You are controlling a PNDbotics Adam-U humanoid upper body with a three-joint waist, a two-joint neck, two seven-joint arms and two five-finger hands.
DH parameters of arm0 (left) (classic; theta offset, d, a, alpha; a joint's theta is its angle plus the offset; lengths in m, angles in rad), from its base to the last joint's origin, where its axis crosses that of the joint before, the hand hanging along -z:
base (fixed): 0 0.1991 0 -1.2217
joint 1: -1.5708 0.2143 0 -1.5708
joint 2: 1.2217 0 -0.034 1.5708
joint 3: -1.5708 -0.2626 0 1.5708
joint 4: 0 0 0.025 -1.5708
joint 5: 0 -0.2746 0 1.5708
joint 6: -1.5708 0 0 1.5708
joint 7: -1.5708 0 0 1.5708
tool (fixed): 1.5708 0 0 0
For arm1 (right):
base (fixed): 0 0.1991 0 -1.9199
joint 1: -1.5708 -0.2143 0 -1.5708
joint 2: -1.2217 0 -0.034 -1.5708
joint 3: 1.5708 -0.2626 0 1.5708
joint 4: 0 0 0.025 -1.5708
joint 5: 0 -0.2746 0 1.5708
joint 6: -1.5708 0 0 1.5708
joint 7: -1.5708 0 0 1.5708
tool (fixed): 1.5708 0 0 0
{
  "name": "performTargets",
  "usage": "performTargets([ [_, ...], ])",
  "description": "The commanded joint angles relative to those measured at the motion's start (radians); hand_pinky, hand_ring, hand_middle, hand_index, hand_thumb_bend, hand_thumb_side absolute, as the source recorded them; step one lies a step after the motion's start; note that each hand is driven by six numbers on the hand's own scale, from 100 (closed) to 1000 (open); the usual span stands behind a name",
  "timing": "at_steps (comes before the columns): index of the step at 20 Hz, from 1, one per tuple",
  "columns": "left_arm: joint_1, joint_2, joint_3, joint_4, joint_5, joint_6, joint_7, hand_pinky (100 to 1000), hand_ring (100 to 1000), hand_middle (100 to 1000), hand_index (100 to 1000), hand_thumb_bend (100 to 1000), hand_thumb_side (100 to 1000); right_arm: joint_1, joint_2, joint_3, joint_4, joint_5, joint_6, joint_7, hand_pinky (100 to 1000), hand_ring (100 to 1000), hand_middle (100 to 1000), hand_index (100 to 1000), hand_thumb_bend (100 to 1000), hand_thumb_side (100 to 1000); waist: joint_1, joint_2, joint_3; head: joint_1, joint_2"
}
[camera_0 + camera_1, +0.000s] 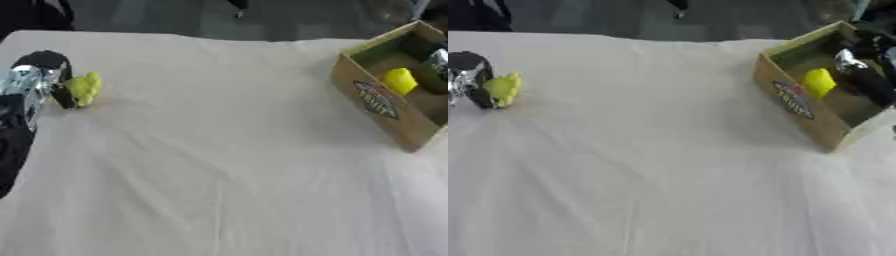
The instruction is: Pick up the objects with one hand, pass them to the other hand, and then place them into the box on the other side of the table.
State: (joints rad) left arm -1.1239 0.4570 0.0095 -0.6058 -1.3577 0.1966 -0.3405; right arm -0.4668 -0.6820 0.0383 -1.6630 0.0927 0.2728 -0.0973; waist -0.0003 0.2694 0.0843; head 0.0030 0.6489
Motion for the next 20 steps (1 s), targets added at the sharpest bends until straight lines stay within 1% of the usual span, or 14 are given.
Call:
performTargets([
  [1,-0.024,0.027,0.001,-0.017,0.009,0.001,0.013,533,555,447,444,495,100,-0.009,-0.024,-0.01,-0.007,0.006,-0.001,-0.003,1000,875,815,924,100,719,0.0,-0.019,0.002,0.001,0.002],
  [5,-0.034,0.034,-0.002,-0.026,0.009,0.001,0.018,528,548,445,455,512,100,-0.004,-0.028,-0.012,-0.007,0.007,-0.001,-0.006,1000,875,815,924,100,717,0.0,-0.022,0.005,-0.001,0.006],
  [12,-0.047,0.046,-0.012,-0.058,0.028,-0.012,0.018,509,524,432,453,509,100,-0.001,-0.033,-0.012,-0.008,0.003,-0.001,-0.007,1000,875,815,925,100,718,0.001,-0.029,0.014,-0.004,0.021],
  [15,-0.048,0.05,-0.016,-0.064,0.038,-0.013,0.016,506,522,431,454,509,100,-0.001,-0.034,-0.011,-0.007,0.002,-0.002,-0.006,1000,875,815,924,100,717,0.001,-0.031,0.016,-0.005,0.022],
  [19,-0.045,0.057,-0.021,-0.083,0.077,-0.021,0.014,501,515,428,459,488,100,0.002,-0.036,-0.013,-0.008,0.003,-0.001,-0.009,1000,875,815,924,100,716,0.0,-0.032,0.02,-0.007,0.025],
  [20,-0.042,0.06,-0.026,-0.096,0.092,-0.03,0.014,499,511,427,460,467,100,0.003,-0.036,-0.013,-0.01,0.001,-0.002,-0.01,1000,875,815,924,100,715,0.001,-0.033,0.021,-0.009,0.025],
])
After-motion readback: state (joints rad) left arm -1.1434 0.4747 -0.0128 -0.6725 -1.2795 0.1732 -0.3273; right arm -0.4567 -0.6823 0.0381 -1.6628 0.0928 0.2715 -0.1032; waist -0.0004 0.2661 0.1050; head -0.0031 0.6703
